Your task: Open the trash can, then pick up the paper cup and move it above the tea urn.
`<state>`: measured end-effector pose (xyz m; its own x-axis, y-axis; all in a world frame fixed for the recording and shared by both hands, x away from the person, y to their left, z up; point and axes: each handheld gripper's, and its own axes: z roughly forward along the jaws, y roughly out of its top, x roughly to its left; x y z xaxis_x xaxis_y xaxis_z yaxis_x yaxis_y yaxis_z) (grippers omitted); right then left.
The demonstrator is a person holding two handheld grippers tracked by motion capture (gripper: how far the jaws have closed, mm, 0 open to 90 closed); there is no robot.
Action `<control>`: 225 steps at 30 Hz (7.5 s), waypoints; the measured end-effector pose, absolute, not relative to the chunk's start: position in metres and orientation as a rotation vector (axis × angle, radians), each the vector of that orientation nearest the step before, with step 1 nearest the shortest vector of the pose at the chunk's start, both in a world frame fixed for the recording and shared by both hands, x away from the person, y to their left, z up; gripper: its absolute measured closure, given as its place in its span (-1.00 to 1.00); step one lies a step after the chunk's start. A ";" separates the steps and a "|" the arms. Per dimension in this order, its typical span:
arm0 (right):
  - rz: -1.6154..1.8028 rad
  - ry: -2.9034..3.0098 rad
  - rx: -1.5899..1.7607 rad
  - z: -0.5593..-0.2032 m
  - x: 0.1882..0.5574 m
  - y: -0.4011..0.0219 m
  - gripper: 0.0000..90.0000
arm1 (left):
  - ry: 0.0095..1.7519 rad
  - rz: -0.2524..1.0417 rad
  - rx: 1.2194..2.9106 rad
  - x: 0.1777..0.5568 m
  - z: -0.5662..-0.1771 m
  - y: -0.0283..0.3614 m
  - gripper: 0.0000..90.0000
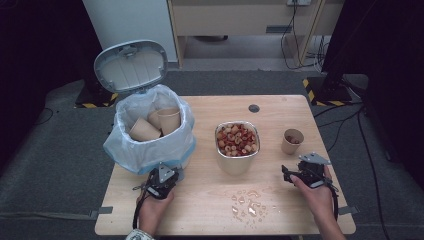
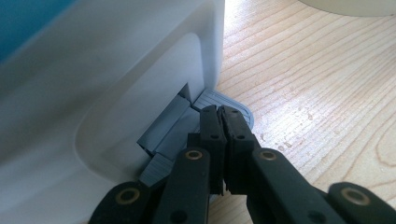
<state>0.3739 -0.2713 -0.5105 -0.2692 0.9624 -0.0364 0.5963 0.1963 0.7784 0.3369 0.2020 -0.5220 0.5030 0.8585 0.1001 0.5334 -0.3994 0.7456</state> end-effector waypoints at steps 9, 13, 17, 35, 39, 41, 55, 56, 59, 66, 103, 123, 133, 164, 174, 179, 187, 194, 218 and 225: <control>0.909 1.935 1.468 -0.497 0.385 -0.275 -0.86 | 1.137 0.635 2.089 0.337 -0.522 0.202 0.94; 0.929 1.928 1.471 -0.485 0.390 -0.278 -0.90 | 1.136 0.636 2.089 0.337 -0.522 0.202 0.94; 0.935 1.926 1.469 -0.480 0.394 -0.281 -0.90 | 1.136 0.634 2.089 0.337 -0.522 0.202 0.94; 0.950 1.898 1.485 -0.460 0.407 -0.288 -0.87 | 1.136 0.631 2.086 0.337 -0.522 0.202 0.94; 0.965 1.875 1.491 -0.465 0.409 -0.289 -0.87 | 1.137 0.630 2.086 0.338 -0.522 0.202 0.94; 0.971 1.871 1.498 -0.466 0.409 -0.289 -0.87 | 1.137 0.630 2.086 0.338 -0.522 0.202 0.94; 0.978 1.832 1.522 -0.492 0.418 -0.285 -0.89 | 1.137 0.625 2.082 0.338 -0.522 0.203 0.94; 0.980 1.839 1.523 -0.494 0.419 -0.285 -0.89 | 1.138 0.625 2.082 0.338 -0.522 0.203 0.94; 0.978 1.843 1.516 -0.496 0.422 -0.282 -0.89 | 1.138 0.624 2.081 0.338 -0.522 0.203 0.94; 0.977 1.842 1.504 -0.492 0.432 -0.276 -0.89 | 1.138 0.623 2.080 0.338 -0.522 0.203 0.94; 1.072 1.730 1.480 -0.521 0.462 -0.277 -0.47 | 1.142 0.614 2.073 0.338 -0.522 0.203 0.94; 1.101 1.765 1.409 -0.518 0.460 -0.282 -0.30 | 1.142 0.613 2.073 0.338 -0.522 0.204 0.93; 1.128 1.773 1.332 -0.493 0.451 -0.289 -0.29 | 1.144 0.612 2.072 0.338 -0.522 0.204 0.93; 1.096 1.829 1.165 -0.411 0.450 -0.291 -0.27 | 1.143 0.612 2.074 0.339 -0.522 0.203 0.93; 1.083 1.847 1.089 -0.386 0.457 -0.279 -0.26 | 1.143 0.610 2.074 0.339 -0.522 0.203 0.93; 1.084 1.839 1.047 -0.364 0.461 -0.272 -0.26 | 1.142 0.610 2.074 0.339 -0.522 0.204 0.93; 1.096 1.843 0.993 -0.339 0.465 -0.258 -0.26 | 1.142 0.610 2.075 0.339 -0.522 0.203 0.93; 1.106 1.846 0.976 -0.330 0.469 -0.249 -0.26 | 1.142 0.610 2.074 0.339 -0.522 0.203 0.93; 1.110 1.864 0.913 -0.314 0.475 -0.231 -0.26 | 1.142 0.612 2.071 0.339 -0.522 0.203 0.93; 1.110 1.861 0.925 -0.314 0.475 -0.233 -0.26 | 1.142 0.611 2.071 0.339 -0.522 0.203 0.93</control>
